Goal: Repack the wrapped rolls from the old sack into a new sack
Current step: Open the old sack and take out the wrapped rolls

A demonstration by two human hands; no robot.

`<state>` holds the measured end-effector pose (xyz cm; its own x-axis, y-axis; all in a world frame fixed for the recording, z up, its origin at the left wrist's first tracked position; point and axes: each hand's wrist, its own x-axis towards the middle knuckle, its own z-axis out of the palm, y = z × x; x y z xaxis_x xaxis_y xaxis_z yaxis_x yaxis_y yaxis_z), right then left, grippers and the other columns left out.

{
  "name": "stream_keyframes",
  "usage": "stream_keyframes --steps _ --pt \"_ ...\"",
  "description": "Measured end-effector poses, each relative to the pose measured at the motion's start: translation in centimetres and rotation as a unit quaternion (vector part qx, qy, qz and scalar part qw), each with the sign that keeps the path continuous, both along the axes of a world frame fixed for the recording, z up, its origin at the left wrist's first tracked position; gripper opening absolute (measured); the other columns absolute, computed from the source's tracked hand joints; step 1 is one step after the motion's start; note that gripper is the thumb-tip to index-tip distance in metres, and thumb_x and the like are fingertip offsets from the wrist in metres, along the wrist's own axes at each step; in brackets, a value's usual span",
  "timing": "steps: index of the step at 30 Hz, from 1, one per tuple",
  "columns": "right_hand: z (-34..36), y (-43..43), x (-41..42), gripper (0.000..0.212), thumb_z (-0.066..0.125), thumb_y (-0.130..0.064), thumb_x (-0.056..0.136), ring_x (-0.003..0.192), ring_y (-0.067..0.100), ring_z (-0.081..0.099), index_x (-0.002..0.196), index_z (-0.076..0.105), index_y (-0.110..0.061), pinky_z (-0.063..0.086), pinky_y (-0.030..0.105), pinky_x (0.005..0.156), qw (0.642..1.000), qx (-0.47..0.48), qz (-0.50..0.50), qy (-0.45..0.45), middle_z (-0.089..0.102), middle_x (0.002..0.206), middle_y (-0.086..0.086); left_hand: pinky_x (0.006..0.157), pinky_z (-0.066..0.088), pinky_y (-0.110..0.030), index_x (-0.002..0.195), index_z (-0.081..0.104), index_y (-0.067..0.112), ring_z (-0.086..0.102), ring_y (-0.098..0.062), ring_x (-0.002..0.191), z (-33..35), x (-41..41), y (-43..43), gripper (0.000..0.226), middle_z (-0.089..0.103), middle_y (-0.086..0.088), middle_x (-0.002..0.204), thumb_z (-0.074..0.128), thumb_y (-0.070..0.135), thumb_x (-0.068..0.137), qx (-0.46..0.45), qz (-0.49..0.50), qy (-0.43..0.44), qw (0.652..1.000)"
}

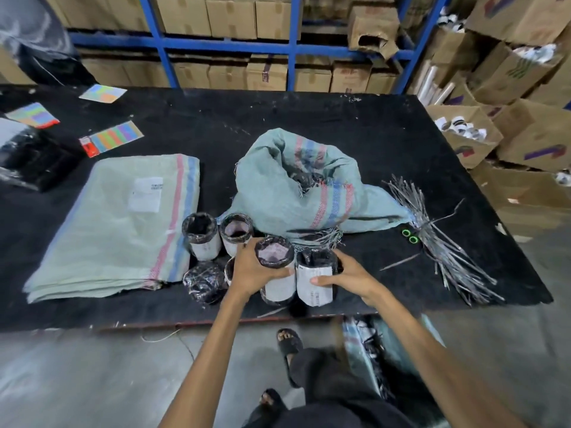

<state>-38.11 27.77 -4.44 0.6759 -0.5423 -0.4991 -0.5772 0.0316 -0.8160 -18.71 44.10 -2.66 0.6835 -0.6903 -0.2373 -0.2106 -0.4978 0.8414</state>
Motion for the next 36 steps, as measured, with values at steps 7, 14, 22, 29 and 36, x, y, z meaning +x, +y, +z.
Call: stream_keyframes --steps 7,14,22,29,36 --pt "-2.3 -1.0 0.0 0.119 0.100 -0.049 0.042 0.123 0.004 0.059 0.145 0.046 -0.025 0.044 0.030 0.110 1.000 0.001 0.011 0.020 0.063 0.134 -0.013 0.092 0.043 -0.027 0.139 0.047 0.013 0.055 -0.023 0.120 -0.7 -0.2 -2.3 0.104 0.055 -0.005 0.133 0.097 0.037 0.051 0.090 -0.042 -0.064 0.993" --pt "-4.4 -3.8 2.0 0.086 0.097 -0.026 0.054 0.113 0.006 0.064 0.128 0.054 -0.029 0.049 0.028 0.102 1.000 0.002 0.015 0.020 0.068 0.121 -0.013 0.087 0.052 -0.036 0.133 0.045 0.009 0.058 -0.026 0.112 -0.9 0.9 -6.2 0.101 0.055 -0.008 0.128 0.096 0.037 0.050 0.161 -0.062 -0.111 0.979" --pt "-8.3 -5.7 7.0 0.095 0.098 -0.020 0.051 0.117 0.013 0.058 0.131 0.046 -0.023 0.046 0.033 0.105 0.996 -0.083 0.021 0.023 0.061 0.123 -0.010 0.088 0.042 -0.026 0.133 0.038 0.005 0.049 -0.025 0.119 -2.8 3.3 -9.6 0.096 0.044 -0.011 0.134 0.095 0.021 0.058 0.208 -0.041 -0.096 0.973" --pt "-10.1 -7.1 9.7 0.103 0.096 -0.040 0.052 0.122 0.015 0.055 0.138 0.043 -0.019 0.045 0.030 0.104 0.989 -0.141 -0.042 -0.021 0.059 0.134 -0.001 0.097 0.027 -0.010 0.143 0.027 0.001 0.043 -0.027 0.131 -2.8 4.1 -12.7 0.098 0.032 -0.014 0.144 0.089 0.013 0.068 0.184 -0.020 -0.103 0.977" --pt "-10.1 -8.3 10.3 0.100 0.088 -0.053 0.050 0.119 0.015 0.058 0.134 0.043 -0.025 0.049 0.030 0.098 0.988 -0.150 -0.026 -0.026 0.060 0.132 -0.003 0.090 0.047 -0.031 0.136 0.035 0.004 0.055 -0.028 0.118 -1.9 5.0 -13.4 0.097 0.045 -0.011 0.134 0.093 0.027 0.061 0.211 -0.019 -0.131 0.968"
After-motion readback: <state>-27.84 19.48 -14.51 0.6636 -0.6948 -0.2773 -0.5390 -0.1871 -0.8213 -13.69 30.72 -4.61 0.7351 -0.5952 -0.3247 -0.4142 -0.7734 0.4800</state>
